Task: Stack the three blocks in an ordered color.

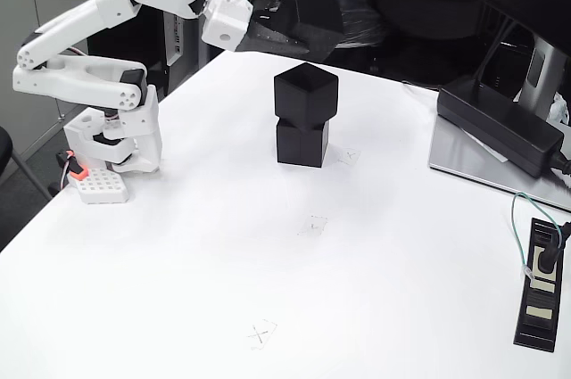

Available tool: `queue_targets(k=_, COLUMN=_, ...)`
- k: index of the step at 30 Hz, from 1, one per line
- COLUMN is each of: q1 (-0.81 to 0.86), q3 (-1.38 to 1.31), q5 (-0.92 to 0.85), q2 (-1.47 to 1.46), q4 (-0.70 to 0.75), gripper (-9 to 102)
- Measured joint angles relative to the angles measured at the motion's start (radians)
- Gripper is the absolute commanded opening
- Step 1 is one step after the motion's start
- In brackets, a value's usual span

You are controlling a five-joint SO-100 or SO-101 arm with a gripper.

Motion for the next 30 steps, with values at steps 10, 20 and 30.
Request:
queue_targets(k=10, q1=0.097, q3=0.206, q5=-0.238, q2=0.232, q4=0.000, gripper=5)
queue_targets(k=20, q1=0.094, q3=0.278, q5=-0.291, q2=0.341, q4=-0.006, gripper=5)
queue_targets(k=30, q1=0.092, q3=0.362, q5=-0.296, q2=0.342, q4=-0.270, gripper=5)
